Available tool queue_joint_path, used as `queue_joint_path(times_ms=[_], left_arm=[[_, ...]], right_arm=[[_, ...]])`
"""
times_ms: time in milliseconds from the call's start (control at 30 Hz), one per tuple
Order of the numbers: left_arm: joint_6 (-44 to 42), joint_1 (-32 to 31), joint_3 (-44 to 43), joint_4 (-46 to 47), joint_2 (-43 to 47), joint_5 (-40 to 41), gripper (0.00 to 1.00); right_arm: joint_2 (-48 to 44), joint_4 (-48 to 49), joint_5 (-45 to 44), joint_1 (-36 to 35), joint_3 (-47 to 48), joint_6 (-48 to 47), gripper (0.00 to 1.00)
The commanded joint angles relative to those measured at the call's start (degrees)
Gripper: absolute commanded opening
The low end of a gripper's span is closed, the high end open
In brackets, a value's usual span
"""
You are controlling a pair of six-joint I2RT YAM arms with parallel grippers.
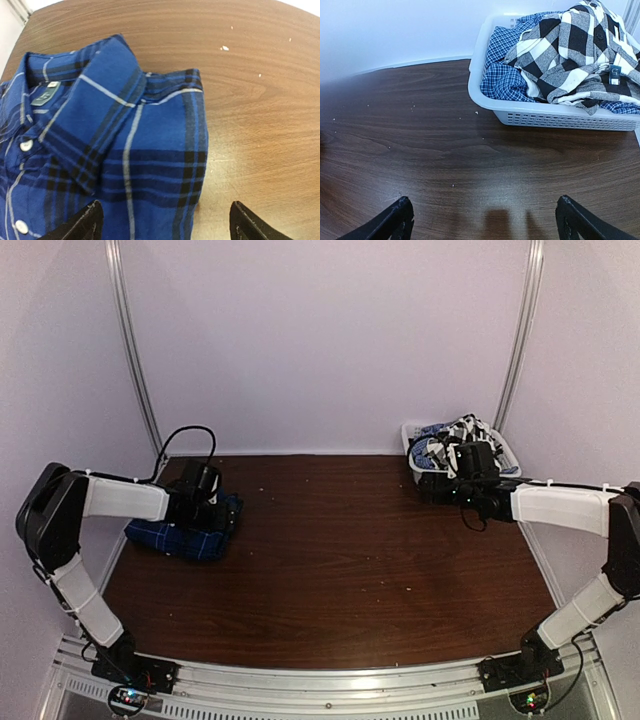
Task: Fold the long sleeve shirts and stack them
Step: Move the square-folded shirt to the corner of the board.
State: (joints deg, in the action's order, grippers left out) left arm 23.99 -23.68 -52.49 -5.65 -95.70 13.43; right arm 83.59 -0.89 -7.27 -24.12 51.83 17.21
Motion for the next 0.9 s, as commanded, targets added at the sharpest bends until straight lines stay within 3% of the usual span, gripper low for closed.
queue_joint_path(times_ms=[0, 467, 867], left_arm=[[-3.84, -1.71, -5.09, -3.53, -4.66, 6.24, 0.89], [-4.71, -0.62, -8.19, -6.68, -13.27, 13.76, 0.72], [-5.58, 8.16, -8.08, -7.37, -12.12, 12.75, 0.72]], right_arm=[[-0.53, 0.71, 0.37, -0.49, -1.52, 0.81, 1.0], [0.72, 2.3, 1.3, -0.53, -1.74, 1.08, 1.0], [-0.53, 1.35, 0.02, -0.58, -1.58, 0.59, 1.0]])
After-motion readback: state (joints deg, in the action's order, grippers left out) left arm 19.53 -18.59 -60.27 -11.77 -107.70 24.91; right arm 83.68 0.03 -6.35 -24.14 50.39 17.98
